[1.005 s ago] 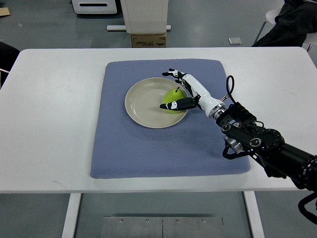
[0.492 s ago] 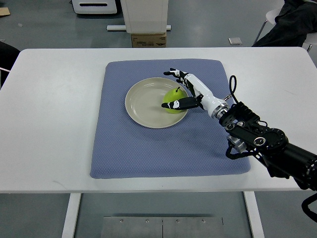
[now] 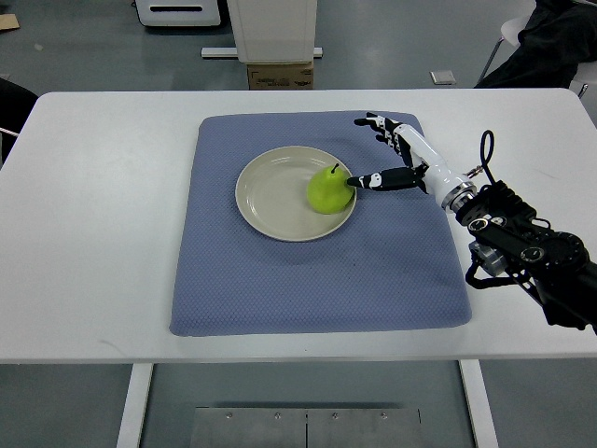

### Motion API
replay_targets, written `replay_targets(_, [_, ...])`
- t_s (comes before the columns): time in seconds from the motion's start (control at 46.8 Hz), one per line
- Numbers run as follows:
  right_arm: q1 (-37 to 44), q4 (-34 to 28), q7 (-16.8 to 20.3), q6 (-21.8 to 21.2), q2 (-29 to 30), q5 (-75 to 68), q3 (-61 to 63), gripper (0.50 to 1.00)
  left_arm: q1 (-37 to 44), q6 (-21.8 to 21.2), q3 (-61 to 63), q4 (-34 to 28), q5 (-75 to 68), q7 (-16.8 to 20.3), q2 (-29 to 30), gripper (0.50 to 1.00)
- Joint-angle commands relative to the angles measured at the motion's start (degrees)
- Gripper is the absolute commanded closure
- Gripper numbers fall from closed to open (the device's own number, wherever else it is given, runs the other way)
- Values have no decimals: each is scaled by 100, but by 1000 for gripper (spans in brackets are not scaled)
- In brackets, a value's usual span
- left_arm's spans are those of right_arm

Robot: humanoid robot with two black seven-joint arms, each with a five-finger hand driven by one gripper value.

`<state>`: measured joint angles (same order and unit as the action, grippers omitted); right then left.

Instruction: Place pear on plate with right hand

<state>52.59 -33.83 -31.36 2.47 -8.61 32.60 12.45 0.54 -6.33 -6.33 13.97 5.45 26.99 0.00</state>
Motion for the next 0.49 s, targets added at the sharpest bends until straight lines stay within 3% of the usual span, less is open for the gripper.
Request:
replay_targets(0.0, [-21,0,-1,-71,-105,-8,73,502,-1,0,0,0,0,0,0,500])
replay_targets(0.171, [-152,17,95,-115,-194,-60,565,502,-1,0,0,0,0,0,0,500])
replay_targets(0.47, [-399,8,763,-107,-255,-342,1751,502,-1,0,0,0,0,0,0,500])
